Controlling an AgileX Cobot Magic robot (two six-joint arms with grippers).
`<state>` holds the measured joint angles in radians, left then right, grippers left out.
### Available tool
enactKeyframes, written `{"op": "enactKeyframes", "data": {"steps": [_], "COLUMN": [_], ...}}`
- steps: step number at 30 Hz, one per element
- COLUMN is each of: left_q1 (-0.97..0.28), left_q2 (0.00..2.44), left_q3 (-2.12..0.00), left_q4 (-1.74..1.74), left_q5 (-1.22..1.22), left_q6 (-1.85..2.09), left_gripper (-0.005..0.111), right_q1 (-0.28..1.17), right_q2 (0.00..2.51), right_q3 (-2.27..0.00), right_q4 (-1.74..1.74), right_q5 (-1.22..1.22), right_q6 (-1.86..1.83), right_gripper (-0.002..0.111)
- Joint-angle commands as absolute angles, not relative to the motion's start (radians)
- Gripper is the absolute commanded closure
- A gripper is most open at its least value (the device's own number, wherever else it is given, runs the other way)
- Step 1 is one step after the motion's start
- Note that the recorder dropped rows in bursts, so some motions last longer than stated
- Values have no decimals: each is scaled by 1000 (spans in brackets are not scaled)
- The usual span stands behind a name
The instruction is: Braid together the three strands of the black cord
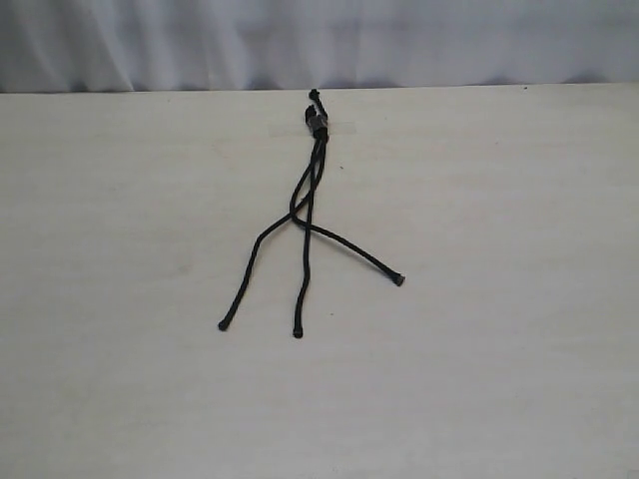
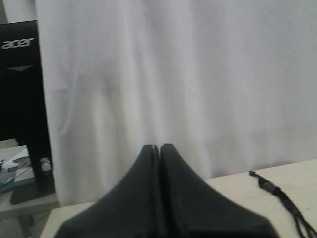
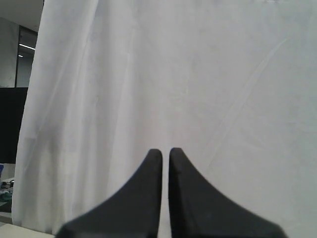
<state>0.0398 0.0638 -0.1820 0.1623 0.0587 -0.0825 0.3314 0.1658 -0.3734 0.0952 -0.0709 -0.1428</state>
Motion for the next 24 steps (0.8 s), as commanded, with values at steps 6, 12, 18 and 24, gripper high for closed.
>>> {"op": "enactKeyframes", "data": {"steps": [6, 12, 18, 24], "left_q1": [106, 106, 105, 105], "left_q2": [0, 0, 0, 0], "left_q3": [-17, 0, 0, 0], "left_q4": [172, 168, 168, 107], "left_q5": [57, 53, 71, 78], "left_q6": [-83, -83, -83, -81], "left_gripper": [107, 107, 107, 107], "right_q1": [327, 327, 327, 327], "right_q2": [161, 161, 161, 161], "right_q3": [-371, -371, -371, -371], "right_q4": [96, 96, 96, 96], "right_q5": [-79, -78, -78, -78], "right_q6": [-141, -141, -141, -141], "right_gripper": [104, 104, 104, 104]}}
